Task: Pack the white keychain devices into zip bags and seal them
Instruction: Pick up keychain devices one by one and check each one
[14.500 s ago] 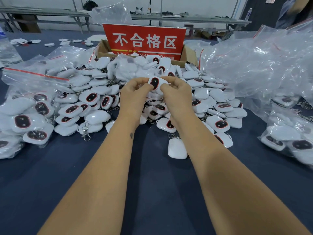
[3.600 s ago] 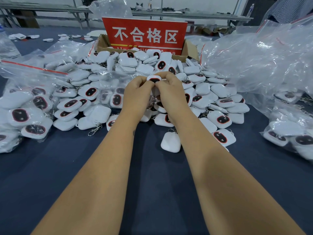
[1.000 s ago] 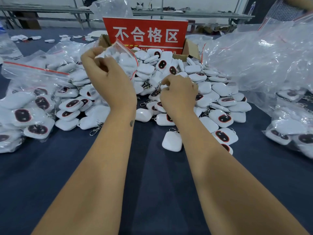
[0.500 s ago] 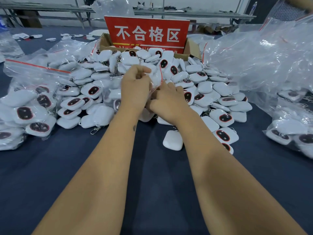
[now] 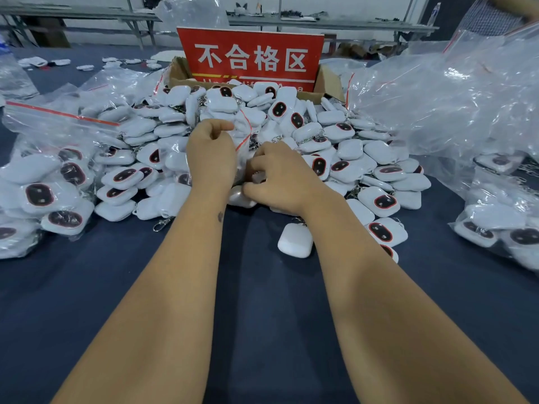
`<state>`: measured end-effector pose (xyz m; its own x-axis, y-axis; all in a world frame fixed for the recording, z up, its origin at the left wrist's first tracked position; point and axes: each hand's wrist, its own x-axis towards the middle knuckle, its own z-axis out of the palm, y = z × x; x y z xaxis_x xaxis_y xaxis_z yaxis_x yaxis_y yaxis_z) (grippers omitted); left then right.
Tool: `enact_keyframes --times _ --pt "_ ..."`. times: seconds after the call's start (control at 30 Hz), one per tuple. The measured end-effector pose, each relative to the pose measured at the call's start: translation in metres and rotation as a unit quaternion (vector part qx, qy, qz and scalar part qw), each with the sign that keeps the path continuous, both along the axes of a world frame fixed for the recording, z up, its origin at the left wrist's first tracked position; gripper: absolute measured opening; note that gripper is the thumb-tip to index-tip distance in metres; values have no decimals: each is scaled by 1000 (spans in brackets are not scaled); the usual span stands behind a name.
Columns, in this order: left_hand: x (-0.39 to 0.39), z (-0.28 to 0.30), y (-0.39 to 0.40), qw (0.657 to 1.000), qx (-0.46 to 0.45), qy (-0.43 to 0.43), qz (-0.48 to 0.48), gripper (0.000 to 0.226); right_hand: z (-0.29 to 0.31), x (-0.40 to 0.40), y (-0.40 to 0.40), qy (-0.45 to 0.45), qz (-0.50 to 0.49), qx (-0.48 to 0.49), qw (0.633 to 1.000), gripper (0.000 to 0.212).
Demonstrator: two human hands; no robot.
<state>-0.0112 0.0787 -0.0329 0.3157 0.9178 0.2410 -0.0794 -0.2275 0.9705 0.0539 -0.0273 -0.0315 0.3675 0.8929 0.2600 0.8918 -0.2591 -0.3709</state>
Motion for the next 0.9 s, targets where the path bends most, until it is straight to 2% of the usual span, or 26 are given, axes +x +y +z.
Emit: enact_keyframes --times 0.1,0.17,0.43,0.5,0.63,0.73,0.83,0.9 --pt "-2 0 2 1000 -5 -5 6 34 -2 -2 2 -5 17 1 1000 39" --pt "-2 0 2 1000 -3 -3 5 33 -2 -3 3 -18 21 -16 999 45" --pt "-2 1 -2 1000 -8 -24 9 33 -1 -6 6 -31 8 30 999 32" --pt "-3 2 -3 998 -17 -51 16 33 1 -3 5 8 -16 63 998 23" --pt "-5 4 -4 996 -22 -80 33 37 3 0 1 87 -69 152 982 19" --pt "-5 4 -7 998 -6 -57 20 37 4 1 0 184 -99 246 946 14" --pt "-2 2 -11 999 18 -4 -30 33 6 5 2 235 -131 305 914 11" --pt "0 1 -13 995 55 51 -63 29 7 8 1 265 -148 325 895 18"
